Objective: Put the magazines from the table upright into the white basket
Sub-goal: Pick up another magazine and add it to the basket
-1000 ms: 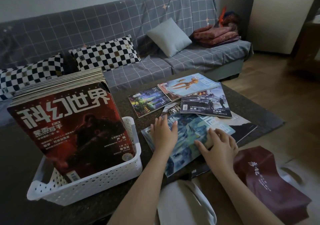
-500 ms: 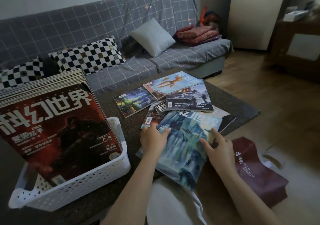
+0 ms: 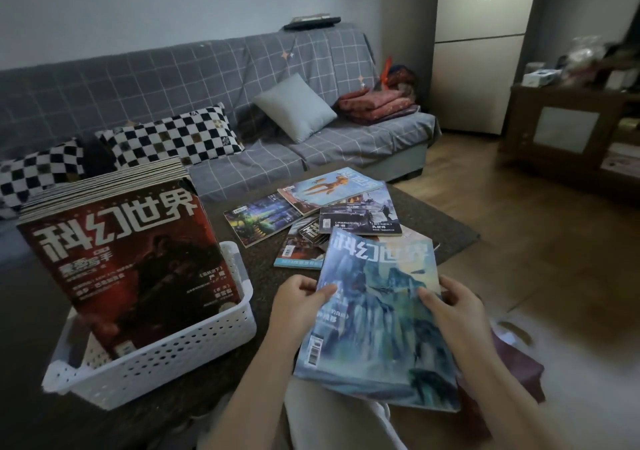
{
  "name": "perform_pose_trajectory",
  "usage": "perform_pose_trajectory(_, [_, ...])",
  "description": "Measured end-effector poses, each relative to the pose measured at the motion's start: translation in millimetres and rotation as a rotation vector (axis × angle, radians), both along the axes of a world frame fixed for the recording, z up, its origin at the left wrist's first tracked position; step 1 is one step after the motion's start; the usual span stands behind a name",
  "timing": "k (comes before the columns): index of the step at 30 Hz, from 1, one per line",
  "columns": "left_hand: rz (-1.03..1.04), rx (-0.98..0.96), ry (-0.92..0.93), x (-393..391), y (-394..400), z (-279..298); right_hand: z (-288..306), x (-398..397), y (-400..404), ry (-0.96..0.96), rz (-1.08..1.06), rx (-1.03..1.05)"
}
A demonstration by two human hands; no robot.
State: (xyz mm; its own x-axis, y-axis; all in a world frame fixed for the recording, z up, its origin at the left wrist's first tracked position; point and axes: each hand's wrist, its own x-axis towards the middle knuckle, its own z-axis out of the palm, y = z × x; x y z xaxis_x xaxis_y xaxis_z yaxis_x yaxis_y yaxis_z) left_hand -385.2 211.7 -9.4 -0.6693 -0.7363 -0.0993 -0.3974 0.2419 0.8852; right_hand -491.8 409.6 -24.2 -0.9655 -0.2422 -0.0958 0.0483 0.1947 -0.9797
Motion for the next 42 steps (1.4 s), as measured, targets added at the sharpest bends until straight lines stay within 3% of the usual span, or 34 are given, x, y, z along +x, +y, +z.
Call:
perform_pose_trajectory(5, [0.05, -0.048, 0.155, 27.4, 5.1, 39.7, 33.6, 12.6, -3.3, 0.076, 0.023, -0.17])
perform_pose_trajectory(13, [0.151, -0.097, 0.442, 94.1, -18.4, 104.9, 88.1, 35.4, -51.7, 0.201, 0.249, -0.366])
perform_pose_trajectory(20, [0.32, -0.193, 0.499, 155.2, -60.9, 125.0, 121.1, 65.5, -127.9, 0.334, 0.447, -0.407])
perform_pose_trajectory(27, [0.48, -0.293, 0.584, 193.7, -92.8, 126.3, 141.4, 94.2, -192.9, 0.413, 0.483, -0.444])
perform_pose_trajectory(32, [0.598, -0.374, 0.491, 203.0, -110.7, 111.3, 133.4, 100.9, -219.0, 0.391, 0.527, -0.417])
perform_pose_trajectory(42, [0.682, -0.442, 0.127, 211.6, -123.4, 60.0, 67.9, 101.4, -234.1, 0.407, 0.5, -0.114])
